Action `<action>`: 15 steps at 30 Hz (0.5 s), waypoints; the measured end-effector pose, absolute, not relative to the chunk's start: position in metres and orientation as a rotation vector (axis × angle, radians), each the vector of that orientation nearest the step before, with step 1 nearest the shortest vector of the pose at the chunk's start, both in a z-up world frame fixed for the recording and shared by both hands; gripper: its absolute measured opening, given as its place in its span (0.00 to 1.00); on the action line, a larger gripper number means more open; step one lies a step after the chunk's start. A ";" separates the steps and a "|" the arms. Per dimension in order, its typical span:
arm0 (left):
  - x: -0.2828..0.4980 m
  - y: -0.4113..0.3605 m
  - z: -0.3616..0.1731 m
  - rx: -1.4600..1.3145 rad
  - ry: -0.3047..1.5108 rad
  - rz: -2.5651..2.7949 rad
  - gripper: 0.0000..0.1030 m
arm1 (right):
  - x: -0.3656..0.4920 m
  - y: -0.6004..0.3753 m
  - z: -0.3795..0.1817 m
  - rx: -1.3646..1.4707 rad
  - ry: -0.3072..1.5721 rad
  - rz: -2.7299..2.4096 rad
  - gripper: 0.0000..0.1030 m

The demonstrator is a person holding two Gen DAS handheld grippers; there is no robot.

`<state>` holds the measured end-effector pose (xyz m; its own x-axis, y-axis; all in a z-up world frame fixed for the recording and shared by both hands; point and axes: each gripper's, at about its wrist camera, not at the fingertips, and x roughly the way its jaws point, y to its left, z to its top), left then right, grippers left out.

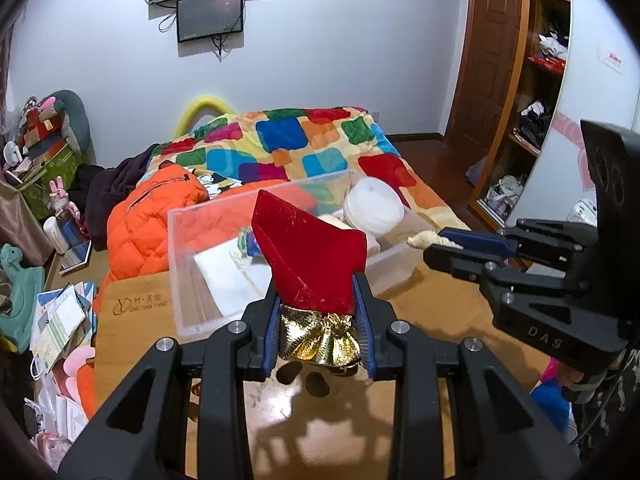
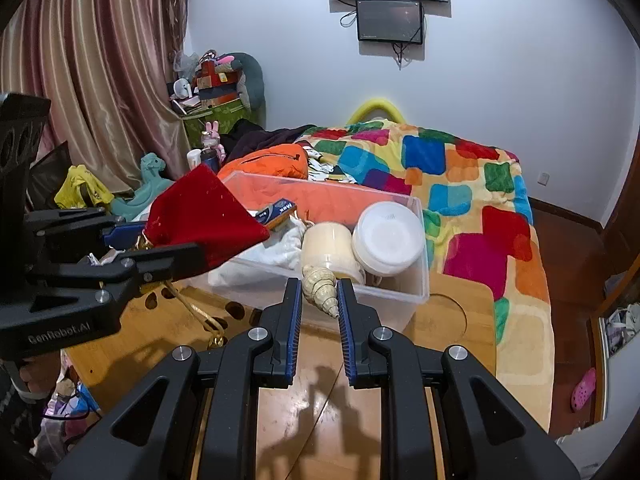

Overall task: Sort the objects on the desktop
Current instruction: 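Lift the red pouch and seashell and carry both over the clear box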

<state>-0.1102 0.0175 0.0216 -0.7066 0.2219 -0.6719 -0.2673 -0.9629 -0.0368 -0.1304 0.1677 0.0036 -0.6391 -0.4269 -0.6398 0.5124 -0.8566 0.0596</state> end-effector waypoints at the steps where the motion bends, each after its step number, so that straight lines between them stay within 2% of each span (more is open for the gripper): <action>1: -0.111 0.016 0.023 -1.039 0.090 2.680 0.31 | -0.132 0.166 0.005 0.905 0.174 -2.445 0.15; 15: -0.133 -0.004 0.050 -0.997 0.069 2.725 0.31 | -0.149 0.147 0.019 0.852 0.192 -2.438 0.15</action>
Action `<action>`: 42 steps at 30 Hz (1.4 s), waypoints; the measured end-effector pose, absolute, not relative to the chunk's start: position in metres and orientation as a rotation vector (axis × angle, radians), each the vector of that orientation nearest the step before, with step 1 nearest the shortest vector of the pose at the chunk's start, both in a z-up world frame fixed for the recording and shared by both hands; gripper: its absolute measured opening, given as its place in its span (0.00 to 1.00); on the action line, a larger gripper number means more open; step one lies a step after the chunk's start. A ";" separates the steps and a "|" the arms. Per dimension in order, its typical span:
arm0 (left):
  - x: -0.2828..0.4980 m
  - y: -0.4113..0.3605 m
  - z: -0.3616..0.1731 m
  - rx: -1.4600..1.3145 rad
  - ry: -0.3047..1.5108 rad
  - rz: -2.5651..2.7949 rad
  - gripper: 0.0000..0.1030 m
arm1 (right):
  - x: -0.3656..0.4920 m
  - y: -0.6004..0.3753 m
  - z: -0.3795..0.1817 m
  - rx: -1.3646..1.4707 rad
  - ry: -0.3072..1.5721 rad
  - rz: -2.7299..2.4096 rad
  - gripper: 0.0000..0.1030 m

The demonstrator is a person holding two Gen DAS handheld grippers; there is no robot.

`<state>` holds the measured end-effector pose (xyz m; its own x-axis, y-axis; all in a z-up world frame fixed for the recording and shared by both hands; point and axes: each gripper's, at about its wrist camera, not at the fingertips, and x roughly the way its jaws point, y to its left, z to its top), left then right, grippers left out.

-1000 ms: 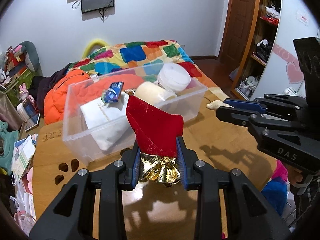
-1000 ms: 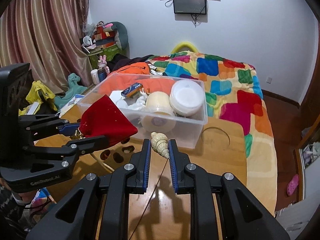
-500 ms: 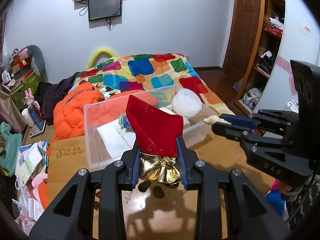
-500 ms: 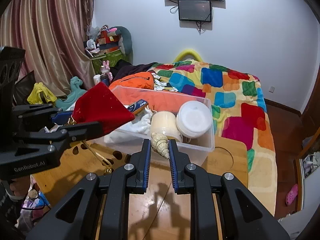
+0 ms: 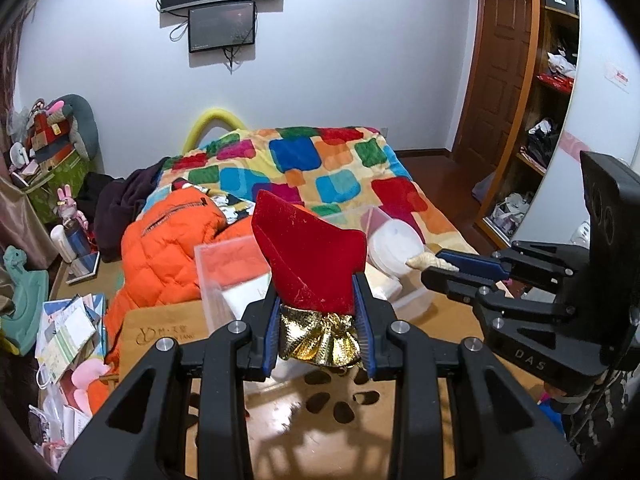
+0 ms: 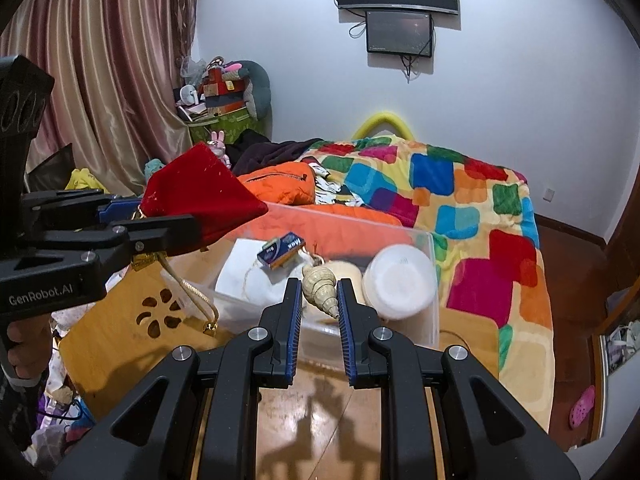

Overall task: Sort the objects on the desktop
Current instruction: 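Lift the red pouch and seashell and carry both over the clear box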

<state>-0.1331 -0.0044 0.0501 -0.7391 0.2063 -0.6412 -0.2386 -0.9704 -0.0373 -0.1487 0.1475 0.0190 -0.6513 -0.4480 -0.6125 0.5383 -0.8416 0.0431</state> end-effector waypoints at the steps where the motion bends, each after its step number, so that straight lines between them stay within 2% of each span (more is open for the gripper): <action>1: -0.135 -0.005 0.051 -0.994 0.072 2.728 0.31 | -0.150 0.146 0.019 0.852 0.195 -2.436 0.15; 15: -0.168 -0.013 0.033 -1.033 0.088 2.713 0.31 | -0.186 0.119 0.000 0.920 0.226 -2.395 0.15; 42: -0.207 -0.029 -0.022 -1.165 -0.011 2.629 0.32 | -0.214 0.087 -0.036 0.997 0.325 -2.388 0.16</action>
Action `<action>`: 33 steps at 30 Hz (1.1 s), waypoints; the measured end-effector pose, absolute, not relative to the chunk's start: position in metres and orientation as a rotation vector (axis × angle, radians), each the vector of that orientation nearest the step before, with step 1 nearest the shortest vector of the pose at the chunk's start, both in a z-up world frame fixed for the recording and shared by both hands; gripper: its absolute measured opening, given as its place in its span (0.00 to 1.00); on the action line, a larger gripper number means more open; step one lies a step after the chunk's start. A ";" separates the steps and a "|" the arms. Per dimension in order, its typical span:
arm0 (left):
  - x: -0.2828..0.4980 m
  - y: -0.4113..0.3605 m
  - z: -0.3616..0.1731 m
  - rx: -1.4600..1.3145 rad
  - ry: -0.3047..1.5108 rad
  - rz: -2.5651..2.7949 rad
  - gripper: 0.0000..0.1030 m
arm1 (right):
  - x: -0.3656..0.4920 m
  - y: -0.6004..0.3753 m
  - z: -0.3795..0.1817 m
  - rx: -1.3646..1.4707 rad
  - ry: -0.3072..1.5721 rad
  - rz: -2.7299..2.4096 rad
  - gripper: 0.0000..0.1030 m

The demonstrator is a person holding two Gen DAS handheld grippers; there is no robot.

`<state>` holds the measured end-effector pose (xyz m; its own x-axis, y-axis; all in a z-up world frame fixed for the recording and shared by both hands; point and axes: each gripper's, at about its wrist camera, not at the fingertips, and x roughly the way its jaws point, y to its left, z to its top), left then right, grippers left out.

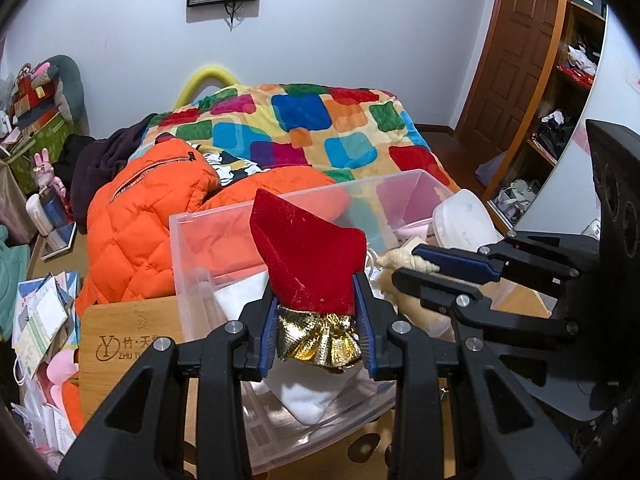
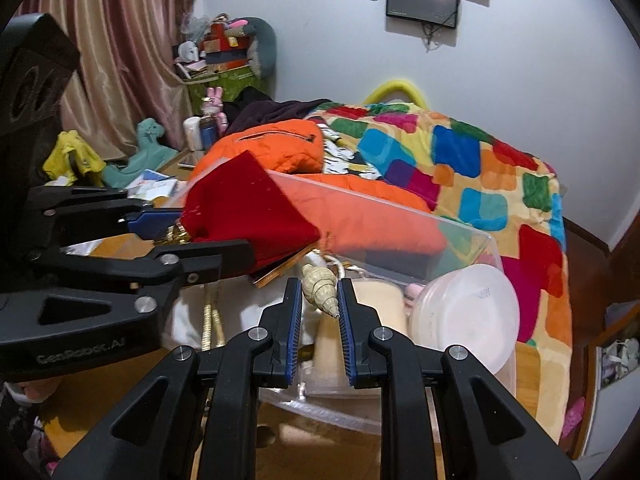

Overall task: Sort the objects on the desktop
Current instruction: 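Lift the red pouch and seashell and carry both over the clear box, then lower the red pouch into the box with the left tool while the right drops the seashell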

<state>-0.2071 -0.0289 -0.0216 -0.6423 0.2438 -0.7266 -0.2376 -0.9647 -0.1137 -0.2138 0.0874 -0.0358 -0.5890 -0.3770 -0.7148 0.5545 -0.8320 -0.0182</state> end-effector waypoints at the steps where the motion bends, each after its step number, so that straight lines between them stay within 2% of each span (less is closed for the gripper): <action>1: -0.207 -0.030 -0.022 -1.164 -0.016 2.627 0.32 | -0.215 0.088 -0.037 1.004 0.324 -2.389 0.16; 12: -0.206 -0.033 -0.027 -1.166 -0.052 2.614 0.36 | -0.214 0.086 -0.036 1.012 0.344 -2.405 0.17; 13: -0.206 -0.033 -0.026 -1.165 -0.053 2.616 0.38 | -0.213 0.086 -0.035 1.012 0.347 -2.407 0.18; 15: -0.206 -0.033 -0.026 -1.165 -0.052 2.620 0.40 | -0.212 0.087 -0.034 1.009 0.351 -2.411 0.27; 17: -0.206 -0.034 -0.026 -1.169 -0.061 2.619 0.40 | -0.210 0.088 -0.032 0.997 0.359 -2.428 0.29; 28: -0.203 -0.035 -0.020 -1.152 -0.048 2.628 0.42 | -0.199 0.092 -0.022 0.947 0.390 -2.456 0.39; 33: -0.200 -0.036 -0.016 -1.138 -0.049 2.646 0.52 | -0.196 0.095 -0.019 0.938 0.405 -2.478 0.46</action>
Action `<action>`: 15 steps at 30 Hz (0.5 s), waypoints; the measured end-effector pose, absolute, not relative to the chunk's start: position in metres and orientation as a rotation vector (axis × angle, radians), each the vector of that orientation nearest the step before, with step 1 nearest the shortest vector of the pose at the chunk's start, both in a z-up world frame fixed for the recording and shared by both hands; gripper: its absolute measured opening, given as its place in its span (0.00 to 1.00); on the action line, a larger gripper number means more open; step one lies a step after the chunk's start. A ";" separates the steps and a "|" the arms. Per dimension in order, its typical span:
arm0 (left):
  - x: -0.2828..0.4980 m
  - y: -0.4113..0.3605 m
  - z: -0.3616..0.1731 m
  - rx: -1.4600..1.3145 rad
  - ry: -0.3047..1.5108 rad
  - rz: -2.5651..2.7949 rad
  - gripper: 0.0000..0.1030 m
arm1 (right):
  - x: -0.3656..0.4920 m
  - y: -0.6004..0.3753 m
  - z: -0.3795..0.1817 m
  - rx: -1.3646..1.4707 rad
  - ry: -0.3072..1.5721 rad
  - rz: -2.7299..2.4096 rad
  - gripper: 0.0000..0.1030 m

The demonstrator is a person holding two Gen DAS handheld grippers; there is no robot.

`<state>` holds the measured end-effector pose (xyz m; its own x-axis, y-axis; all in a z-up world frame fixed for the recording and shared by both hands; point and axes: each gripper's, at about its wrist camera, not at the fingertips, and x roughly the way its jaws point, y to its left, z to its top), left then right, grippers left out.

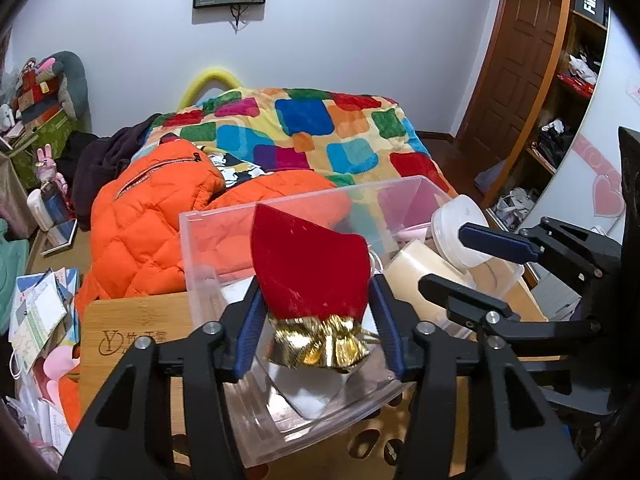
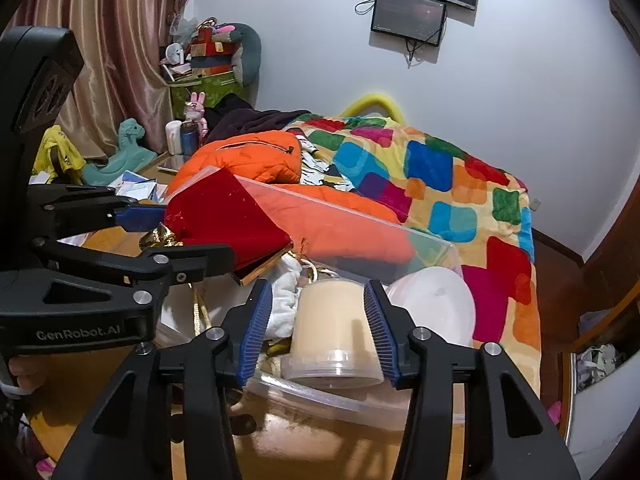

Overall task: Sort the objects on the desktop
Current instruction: 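Lower the red pouch into the box with the left tool while the right drops the seashell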

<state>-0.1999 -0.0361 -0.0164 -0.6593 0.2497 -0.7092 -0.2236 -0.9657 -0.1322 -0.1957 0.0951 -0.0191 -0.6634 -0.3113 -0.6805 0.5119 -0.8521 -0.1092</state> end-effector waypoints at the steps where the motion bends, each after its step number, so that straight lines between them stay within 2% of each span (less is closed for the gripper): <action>1: -0.199 -0.036 -0.016 -1.135 -0.052 2.647 0.54 | -0.195 0.096 -0.019 0.935 0.405 -2.484 0.47; 6: -0.195 -0.037 -0.009 -1.110 -0.038 2.679 0.61 | -0.186 0.101 -0.011 0.888 0.407 -2.513 0.61; 13: -0.186 -0.032 -0.002 -1.063 0.008 2.712 0.73 | -0.177 0.105 -0.005 0.853 0.424 -2.543 0.68; 15: -0.183 -0.030 -0.001 -1.045 0.029 2.723 0.83 | -0.175 0.106 -0.004 0.861 0.423 -2.547 0.69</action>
